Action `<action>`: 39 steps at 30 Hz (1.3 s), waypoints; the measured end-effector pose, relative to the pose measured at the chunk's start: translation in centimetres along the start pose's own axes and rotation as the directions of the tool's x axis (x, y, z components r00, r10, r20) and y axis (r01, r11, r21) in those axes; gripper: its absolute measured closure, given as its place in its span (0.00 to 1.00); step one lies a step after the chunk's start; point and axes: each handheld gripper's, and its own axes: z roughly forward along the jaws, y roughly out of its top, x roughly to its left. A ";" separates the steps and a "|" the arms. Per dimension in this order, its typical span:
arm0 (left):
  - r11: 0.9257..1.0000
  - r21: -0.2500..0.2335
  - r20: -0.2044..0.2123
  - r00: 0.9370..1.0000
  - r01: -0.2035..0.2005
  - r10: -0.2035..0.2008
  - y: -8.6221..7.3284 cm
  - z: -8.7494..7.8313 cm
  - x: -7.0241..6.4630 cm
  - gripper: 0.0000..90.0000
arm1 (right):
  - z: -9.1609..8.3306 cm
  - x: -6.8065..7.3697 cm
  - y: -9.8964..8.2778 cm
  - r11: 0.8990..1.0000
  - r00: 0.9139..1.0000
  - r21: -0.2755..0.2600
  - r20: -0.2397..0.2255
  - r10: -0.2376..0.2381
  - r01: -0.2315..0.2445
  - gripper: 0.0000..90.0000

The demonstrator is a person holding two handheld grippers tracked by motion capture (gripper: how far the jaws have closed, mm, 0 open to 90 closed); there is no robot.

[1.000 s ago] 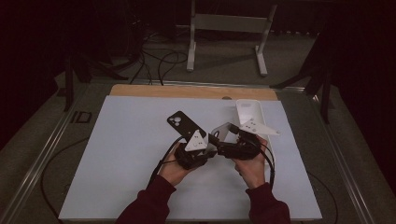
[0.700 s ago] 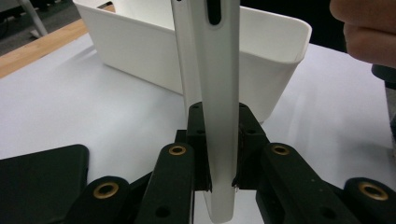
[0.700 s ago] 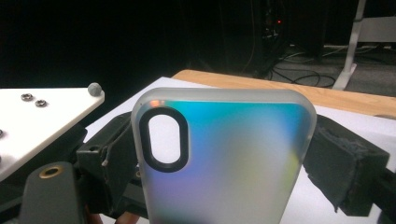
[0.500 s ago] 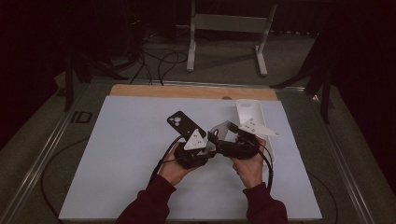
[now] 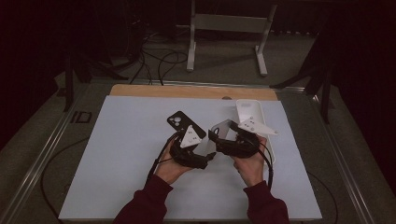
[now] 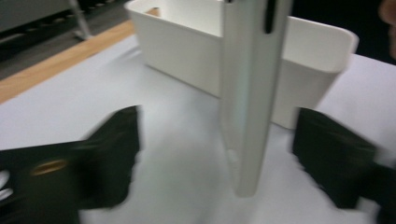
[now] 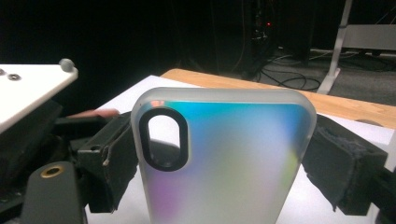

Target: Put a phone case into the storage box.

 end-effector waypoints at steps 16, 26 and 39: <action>1.000 -0.006 -0.090 0.996 0.022 -0.022 -1.3 -2.7 1.6 0.00 | 0.9 -1.2 0.4 1.000 0.999 0.015 0.036 -0.009 0.008 0.19; 0.997 -0.047 -0.158 0.985 0.055 -0.061 -2.8 -5.5 3.3 0.00 | 1.3 -2.3 1.2 1.000 0.998 0.007 0.059 -0.008 0.007 0.19; 0.996 -0.061 -0.240 0.967 0.069 -0.082 -5.3 -8.4 5.5 0.00 | 2.2 -3.2 2.0 1.000 0.997 0.012 0.077 -0.023 0.022 0.19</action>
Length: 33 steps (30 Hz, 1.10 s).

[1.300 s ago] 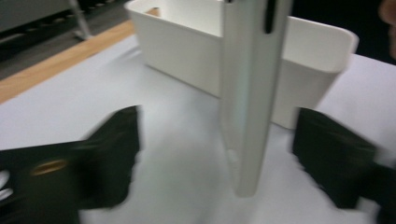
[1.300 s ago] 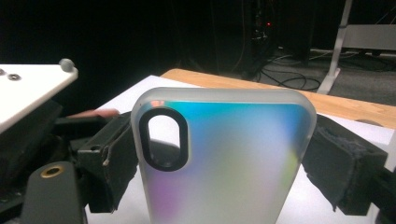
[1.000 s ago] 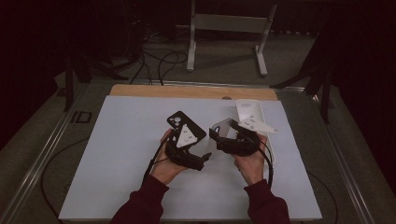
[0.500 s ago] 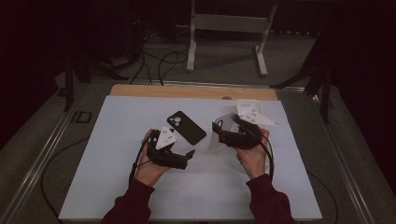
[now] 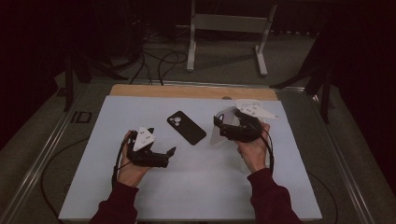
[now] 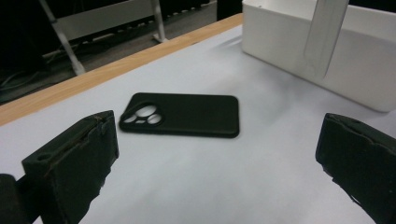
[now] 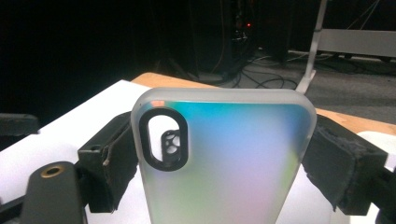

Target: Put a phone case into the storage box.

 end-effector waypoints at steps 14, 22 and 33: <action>0.999 -0.017 -0.084 0.995 0.048 -0.049 -3.8 -3.5 2.4 0.00 | 1.4 -1.7 1.4 1.000 0.998 -0.011 0.061 0.010 -0.009 0.19; 0.996 -0.025 -0.129 0.988 0.086 -0.089 -5.5 -5.0 3.6 0.00 | 1.9 -2.8 2.5 1.000 0.995 -0.018 0.096 0.015 -0.013 0.19; 0.992 -0.041 -0.164 0.978 0.121 -0.126 -6.2 -5.7 4.5 0.00 | 3.0 -5.4 3.8 0.999 0.983 -0.020 0.179 0.038 -0.035 0.19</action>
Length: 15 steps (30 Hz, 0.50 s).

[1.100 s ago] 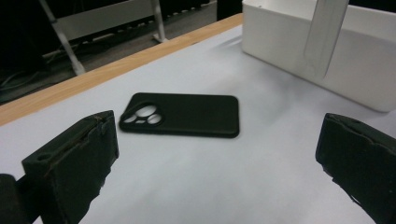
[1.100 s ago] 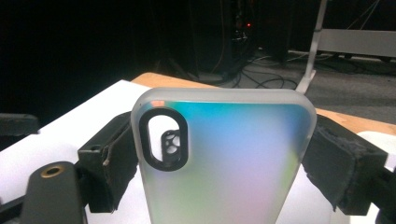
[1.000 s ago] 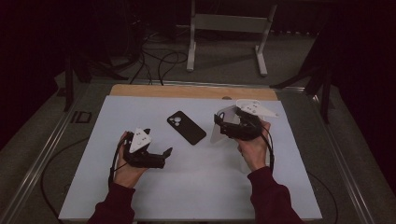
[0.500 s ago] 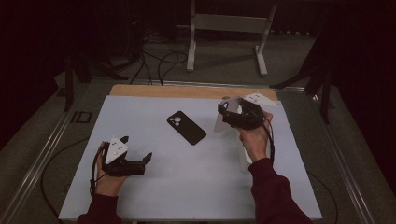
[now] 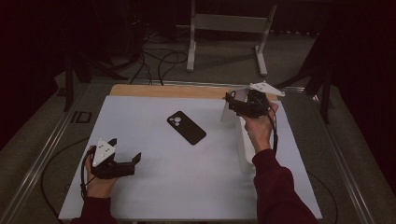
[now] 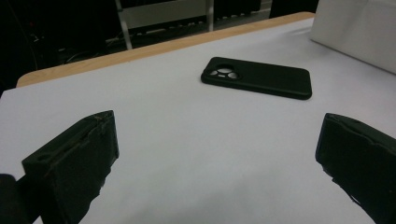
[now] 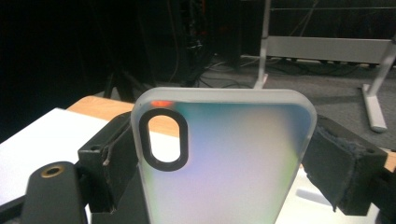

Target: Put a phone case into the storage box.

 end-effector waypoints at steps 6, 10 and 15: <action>1.000 0.001 -0.006 1.000 0.003 -0.003 -0.1 -0.1 0.2 0.00 | 0.3 -1.2 1.0 1.000 0.999 -0.006 0.050 0.007 -0.007 0.19; 1.000 -0.003 -0.003 1.000 0.005 -0.005 0.0 0.0 0.0 0.00 | 0.7 -2.1 1.5 1.000 0.996 -0.009 0.082 0.018 -0.017 0.19; 1.000 -0.001 -0.003 1.000 0.003 -0.003 0.0 0.0 -0.1 0.00 | 1.1 -3.2 1.6 1.000 0.991 -0.008 0.133 0.028 -0.027 0.19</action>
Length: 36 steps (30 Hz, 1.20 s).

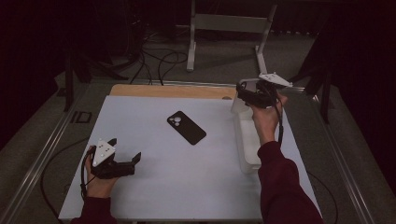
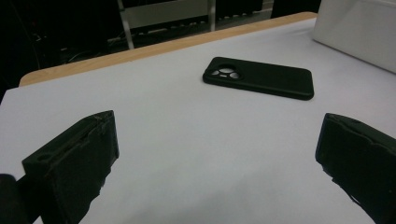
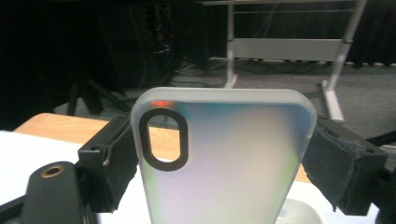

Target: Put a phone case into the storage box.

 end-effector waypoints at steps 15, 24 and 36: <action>1.000 -0.004 0.005 1.000 0.010 -0.010 0.1 0.1 -0.2 0.00 | 1.4 -2.1 -0.8 0.999 0.993 0.044 0.115 0.009 -0.014 0.19; 1.000 -0.012 0.002 1.000 0.018 -0.018 0.1 0.0 0.0 0.00 | 2.7 -2.4 -1.9 0.995 0.987 0.087 0.156 0.024 -0.038 0.18; 1.000 -0.019 0.002 1.000 0.021 -0.021 0.2 -0.1 0.0 0.00 | 3.9 -2.3 -3.5 0.989 0.984 0.142 0.176 0.005 -0.030 0.18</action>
